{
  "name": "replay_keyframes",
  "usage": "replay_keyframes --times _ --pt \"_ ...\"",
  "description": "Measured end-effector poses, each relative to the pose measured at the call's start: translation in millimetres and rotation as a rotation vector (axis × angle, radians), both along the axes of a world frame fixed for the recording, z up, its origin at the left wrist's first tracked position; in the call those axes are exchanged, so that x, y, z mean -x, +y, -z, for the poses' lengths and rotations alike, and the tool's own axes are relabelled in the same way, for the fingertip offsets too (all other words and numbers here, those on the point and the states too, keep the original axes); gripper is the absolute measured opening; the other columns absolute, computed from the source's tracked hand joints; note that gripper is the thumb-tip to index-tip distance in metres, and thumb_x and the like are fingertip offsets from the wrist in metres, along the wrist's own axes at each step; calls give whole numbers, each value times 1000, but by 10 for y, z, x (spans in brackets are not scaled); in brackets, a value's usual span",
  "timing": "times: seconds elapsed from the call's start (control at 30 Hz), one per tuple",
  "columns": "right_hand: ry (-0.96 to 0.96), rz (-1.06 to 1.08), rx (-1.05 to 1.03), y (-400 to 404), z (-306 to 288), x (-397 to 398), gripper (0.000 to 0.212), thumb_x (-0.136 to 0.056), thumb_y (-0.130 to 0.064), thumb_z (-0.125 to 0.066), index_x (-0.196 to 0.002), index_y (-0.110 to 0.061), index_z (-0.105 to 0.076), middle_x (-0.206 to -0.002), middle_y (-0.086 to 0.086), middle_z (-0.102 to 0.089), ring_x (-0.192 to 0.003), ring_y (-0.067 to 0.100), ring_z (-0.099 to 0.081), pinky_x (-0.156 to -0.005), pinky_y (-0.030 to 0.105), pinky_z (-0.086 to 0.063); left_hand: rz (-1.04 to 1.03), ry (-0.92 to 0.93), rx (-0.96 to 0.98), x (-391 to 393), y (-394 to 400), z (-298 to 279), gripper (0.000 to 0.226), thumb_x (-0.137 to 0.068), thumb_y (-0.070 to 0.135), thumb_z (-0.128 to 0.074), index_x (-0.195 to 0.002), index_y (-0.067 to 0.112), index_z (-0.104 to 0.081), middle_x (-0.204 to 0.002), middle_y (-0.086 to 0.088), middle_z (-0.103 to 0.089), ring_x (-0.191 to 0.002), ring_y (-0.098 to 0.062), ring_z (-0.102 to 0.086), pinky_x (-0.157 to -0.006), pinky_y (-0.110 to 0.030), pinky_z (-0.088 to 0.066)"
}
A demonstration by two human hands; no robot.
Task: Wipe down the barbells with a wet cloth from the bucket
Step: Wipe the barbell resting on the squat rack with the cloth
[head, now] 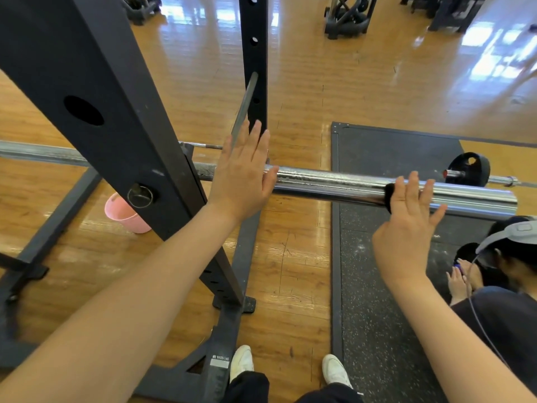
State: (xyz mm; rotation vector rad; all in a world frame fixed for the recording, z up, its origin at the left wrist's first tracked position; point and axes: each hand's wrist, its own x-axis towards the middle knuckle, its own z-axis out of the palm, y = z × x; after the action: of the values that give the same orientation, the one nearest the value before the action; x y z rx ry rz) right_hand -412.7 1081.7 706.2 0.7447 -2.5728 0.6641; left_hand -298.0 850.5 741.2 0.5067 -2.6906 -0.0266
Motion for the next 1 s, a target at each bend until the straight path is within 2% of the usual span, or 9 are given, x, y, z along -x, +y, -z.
replay_keyframes --times 0.13,0.33,0.43,0.5,0.6,0.67,0.83,0.9,1.0 --pt "32 -57 -13 -58 98 -84 77 -67 28 -46 -141 7 -32 -150 24 -25 -140 40 -15 -109 58 -4 14 34 85 -98 65 163 59 -95 34 -34 -142 -2 -36 -149 -21 -32 -141 -36 -23 -115 -47 -18" --pt "-28 128 -9 97 3 74 81 -66 24 -47 -143 7 -26 -152 24 -18 -141 41 -11 -110 59 -2 8 33 44 -21 33 106 55 -96 29 -28 -137 -5 -43 -142 -23 -42 -136 -38 -33 -112 -48 -25" --pt "29 4 -45 3 79 -16 84 -64 28 -45 -143 7 -26 -152 24 -19 -141 39 -11 -109 58 -1 -5 2 -36 72 -13 -9 57 -96 31 -25 -132 -5 -49 -134 -23 -52 -131 -39 -42 -108 -47 -32" --pt "26 -25 -55 67 130 -32 84 -65 28 -44 -144 5 -26 -153 21 -17 -142 37 -9 -109 58 0 -18 -37 -108 121 -34 -78 61 -95 36 -22 -135 -1 -47 -136 -20 -51 -133 -35 -40 -109 -43 -31" --pt "-48 97 -8 184 85 68 82 -67 26 -44 -144 6 -23 -154 23 -13 -142 39 -8 -109 58 0 -12 -24 -137 117 -41 -87 69 -91 42 -15 -134 0 -48 -137 -18 -51 -134 -34 -39 -109 -42 -30" --pt "-43 102 -8 139 52 67 84 -66 26 -44 -144 7 -23 -153 24 -13 -142 39 -8 -110 58 0 -8 -10 -140 117 -41 -75 69 -90 41 -16 -132 -1 -51 -135 -19 -53 -132 -35 -42 -108 -43 -32" --pt "45 -113 -119 23 155 -124 87 -64 27 -52 -144 5 -24 -153 21 -14 -142 31 -7 -109 58 -3 -34 -23 -164 123 -35 -79 57 -94 34 -28 -132 -1 -52 -135 -19 -52 -132 -34 -41 -110 -41 -29" --pt "3 -71 -116 127 136 -71 88 -66 26 -51 -145 3 -23 -154 19 -11 -143 30 -4 -110 58 -2 -29 -25 -164 124 -27 -90 62 -92 37 -23 -130 -1 -53 -134 -19 -54 -131 -34 -43 -109 -41 -31" --pt "-61 69 -53 188 34 52 85 -67 25 -47 -145 6 -20 -154 24 -9 -143 37 -4 -110 58 -1 -32 -33 -177 124 -34 -93 64 -91 38 -21 -130 0 -54 -133 -18 -55 -130 -34 -44 -108 -41 -32"
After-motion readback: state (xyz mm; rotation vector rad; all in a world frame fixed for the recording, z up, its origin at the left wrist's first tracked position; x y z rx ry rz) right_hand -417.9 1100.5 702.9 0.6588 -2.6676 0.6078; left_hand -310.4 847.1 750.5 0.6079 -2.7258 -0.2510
